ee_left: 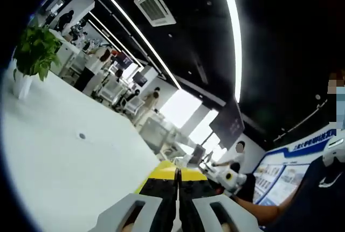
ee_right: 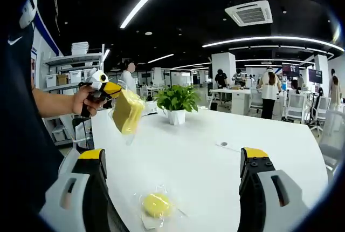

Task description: Compare the silicone blocks by pressing each to a similar depth, holding the contact briefly, and releasing to observe deformation and rebound differences across the visible hardness samples.

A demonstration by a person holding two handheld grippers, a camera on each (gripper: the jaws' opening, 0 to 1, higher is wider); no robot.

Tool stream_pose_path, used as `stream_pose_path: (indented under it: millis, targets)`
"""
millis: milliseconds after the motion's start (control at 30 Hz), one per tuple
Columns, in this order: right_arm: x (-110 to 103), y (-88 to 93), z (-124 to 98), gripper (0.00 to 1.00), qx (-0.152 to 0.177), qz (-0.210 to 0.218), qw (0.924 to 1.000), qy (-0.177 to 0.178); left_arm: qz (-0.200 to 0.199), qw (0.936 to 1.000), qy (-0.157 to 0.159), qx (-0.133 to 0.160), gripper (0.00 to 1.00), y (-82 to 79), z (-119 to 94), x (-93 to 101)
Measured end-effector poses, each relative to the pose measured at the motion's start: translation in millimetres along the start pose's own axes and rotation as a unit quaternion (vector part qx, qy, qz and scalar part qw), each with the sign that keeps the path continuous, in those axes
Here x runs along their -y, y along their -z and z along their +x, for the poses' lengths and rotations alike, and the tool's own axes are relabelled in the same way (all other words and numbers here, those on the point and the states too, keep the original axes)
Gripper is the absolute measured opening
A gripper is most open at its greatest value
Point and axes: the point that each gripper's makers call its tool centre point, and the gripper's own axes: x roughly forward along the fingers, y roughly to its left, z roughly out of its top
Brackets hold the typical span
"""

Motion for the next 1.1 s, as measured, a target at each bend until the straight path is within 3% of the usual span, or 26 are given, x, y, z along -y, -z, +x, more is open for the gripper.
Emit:
stream_pose_path:
  millis: [300,367,633,933,1100]
  targets:
    - [8,27.6,-15,0.97,-0.013,0.01,0.9994,0.03,-0.045,0.9987,-0.025,-0.005,0.0,20.8,-6,-30.1]
    - [11,42.8,-19,0.97,-0.041,0.012,0.9982,0.043,-0.053,0.9981,-0.031,-0.007,0.0,26.2,-8,-37.0]
    - [13,70.2,-29,0.97,-0.052,0.016,0.9967,0.061,-0.084,0.9951,-0.051,-0.011,0.0,43.5,-14,-59.9]
    - [12,86.7,-37,0.97,-0.062,0.037,0.995,0.07,-0.121,0.9896,-0.075,-0.02,0.0,64.8,-15,-85.3]
    - [11,94.3,-39,0.97,-0.067,0.041,0.9941,0.075,-0.152,0.9828,-0.101,-0.028,0.0,83.8,-21,-109.1]
